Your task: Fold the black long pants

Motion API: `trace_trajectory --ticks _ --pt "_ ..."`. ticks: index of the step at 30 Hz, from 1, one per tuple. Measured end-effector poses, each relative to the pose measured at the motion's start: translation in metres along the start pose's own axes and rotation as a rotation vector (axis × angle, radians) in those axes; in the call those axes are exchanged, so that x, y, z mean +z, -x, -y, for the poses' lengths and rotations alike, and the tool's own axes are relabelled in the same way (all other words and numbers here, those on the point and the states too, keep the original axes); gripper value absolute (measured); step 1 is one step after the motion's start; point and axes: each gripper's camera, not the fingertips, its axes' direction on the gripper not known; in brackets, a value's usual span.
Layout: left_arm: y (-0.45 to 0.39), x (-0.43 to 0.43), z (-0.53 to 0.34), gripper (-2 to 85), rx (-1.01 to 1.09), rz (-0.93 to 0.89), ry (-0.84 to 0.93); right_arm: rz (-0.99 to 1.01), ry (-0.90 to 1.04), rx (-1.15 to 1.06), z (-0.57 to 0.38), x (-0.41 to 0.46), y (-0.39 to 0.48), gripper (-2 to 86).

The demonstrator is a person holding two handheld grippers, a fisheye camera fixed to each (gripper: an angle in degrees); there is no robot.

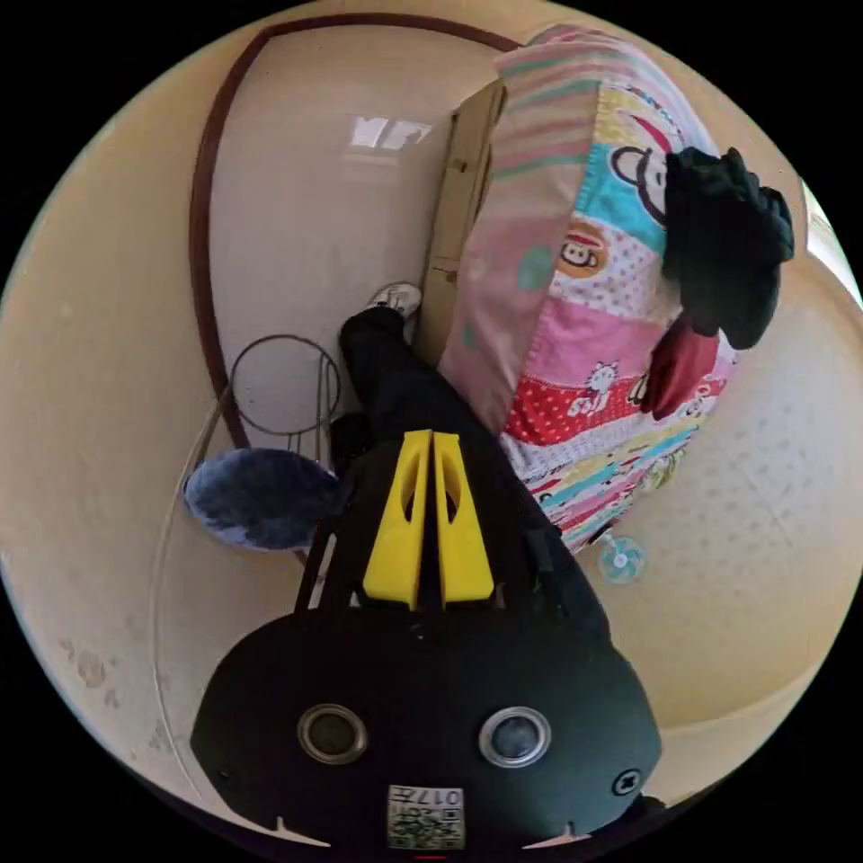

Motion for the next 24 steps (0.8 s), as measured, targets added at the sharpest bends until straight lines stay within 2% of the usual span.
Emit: trace_trajectory --ticks 4,6,10,14,17,19,21,23,24 --pt "-0.131 -0.03 0.043 3.6 0.294 -0.065 -0.123 -0.004 -0.105 -0.212 -0.012 -0.011 0.107 0.4" --pt "-0.207 -0.079 0.058 5.7 0.47 -0.048 -0.27 -0.002 -0.16 -0.305 -0.026 -0.014 0.15 0.4" --pt "-0.286 -0.137 0.082 10.0 0.627 -0.026 -0.406 0.03 -0.252 -0.414 -0.072 -0.005 0.214 0.3" --pt "-0.322 -0.127 0.121 14.2 0.641 0.066 -0.331 0.093 -0.284 -0.431 -0.12 0.025 0.231 0.3" --pt "-0.322 -0.1 0.126 10.6 0.562 0.092 -0.296 0.059 -0.279 -0.399 -0.148 0.045 0.226 0.3" --pt "-0.329 -0.098 0.108 6.3 0.575 0.028 -0.317 0.06 -0.286 -0.374 -0.164 0.048 0.22 0.3" --pt "-0.359 -0.098 0.06 4.4 0.824 -0.204 -0.274 0.113 -0.322 -0.361 -0.181 0.044 0.214 0.3" --pt "-0.393 -0.083 0.01 4.0 1.004 -0.272 -0.146 0.248 -0.353 -0.42 -0.203 0.038 0.213 0.4" --pt "-0.417 -0.066 -0.037 4.0 1.171 -0.225 -0.083 0.279 -0.358 -0.444 -0.208 0.037 0.215 0.4"
